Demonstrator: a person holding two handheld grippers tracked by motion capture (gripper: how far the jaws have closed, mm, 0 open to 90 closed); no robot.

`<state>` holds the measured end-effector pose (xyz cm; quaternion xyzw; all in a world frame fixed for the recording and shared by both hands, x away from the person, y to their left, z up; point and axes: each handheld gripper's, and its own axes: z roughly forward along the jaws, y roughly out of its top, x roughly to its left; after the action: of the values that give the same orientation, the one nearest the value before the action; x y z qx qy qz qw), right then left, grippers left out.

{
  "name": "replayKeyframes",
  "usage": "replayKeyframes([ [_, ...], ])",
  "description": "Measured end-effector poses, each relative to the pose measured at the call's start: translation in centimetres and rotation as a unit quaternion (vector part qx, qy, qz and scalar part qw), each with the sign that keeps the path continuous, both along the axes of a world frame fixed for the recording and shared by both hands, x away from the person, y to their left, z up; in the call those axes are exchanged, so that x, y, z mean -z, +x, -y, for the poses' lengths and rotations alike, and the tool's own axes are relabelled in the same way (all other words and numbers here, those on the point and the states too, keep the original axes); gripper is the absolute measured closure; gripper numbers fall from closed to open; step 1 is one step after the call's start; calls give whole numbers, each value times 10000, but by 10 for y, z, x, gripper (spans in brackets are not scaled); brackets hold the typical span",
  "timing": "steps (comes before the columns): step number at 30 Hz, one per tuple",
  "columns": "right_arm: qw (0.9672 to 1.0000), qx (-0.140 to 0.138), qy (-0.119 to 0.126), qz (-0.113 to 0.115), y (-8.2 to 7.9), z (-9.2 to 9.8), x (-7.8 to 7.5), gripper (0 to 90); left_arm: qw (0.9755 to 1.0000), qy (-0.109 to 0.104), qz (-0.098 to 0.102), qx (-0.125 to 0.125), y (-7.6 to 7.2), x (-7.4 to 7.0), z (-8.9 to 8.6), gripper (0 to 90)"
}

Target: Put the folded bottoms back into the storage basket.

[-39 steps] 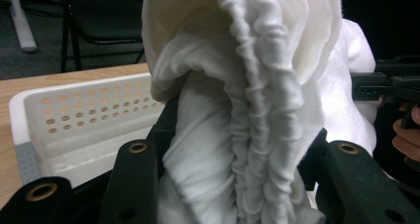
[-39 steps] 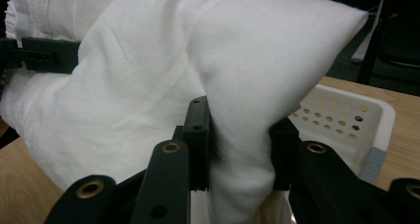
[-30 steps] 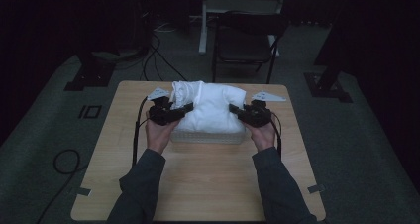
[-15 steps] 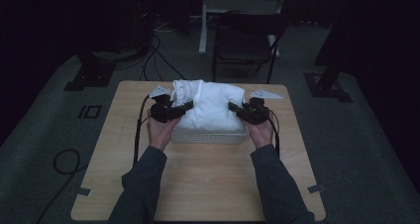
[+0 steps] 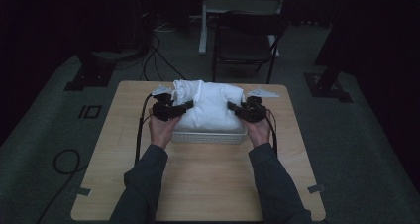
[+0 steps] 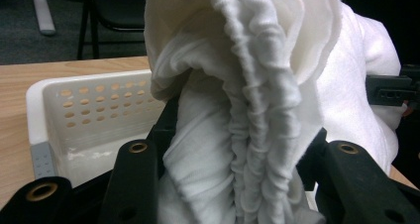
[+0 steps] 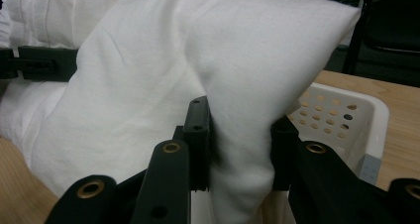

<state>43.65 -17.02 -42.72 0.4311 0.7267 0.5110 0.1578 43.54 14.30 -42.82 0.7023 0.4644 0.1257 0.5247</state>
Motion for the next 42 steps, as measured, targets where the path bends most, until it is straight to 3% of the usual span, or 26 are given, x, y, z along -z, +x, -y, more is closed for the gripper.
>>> replayKeyframes([
  [20,9998,122,-2,-152,13,-3,7,706,9997,109,-143,-148,16,7,2,528],
  [42,9990,228,-92,-386,26,-10,22,706,9984,130,-438,-342,32,26,3,530],
])
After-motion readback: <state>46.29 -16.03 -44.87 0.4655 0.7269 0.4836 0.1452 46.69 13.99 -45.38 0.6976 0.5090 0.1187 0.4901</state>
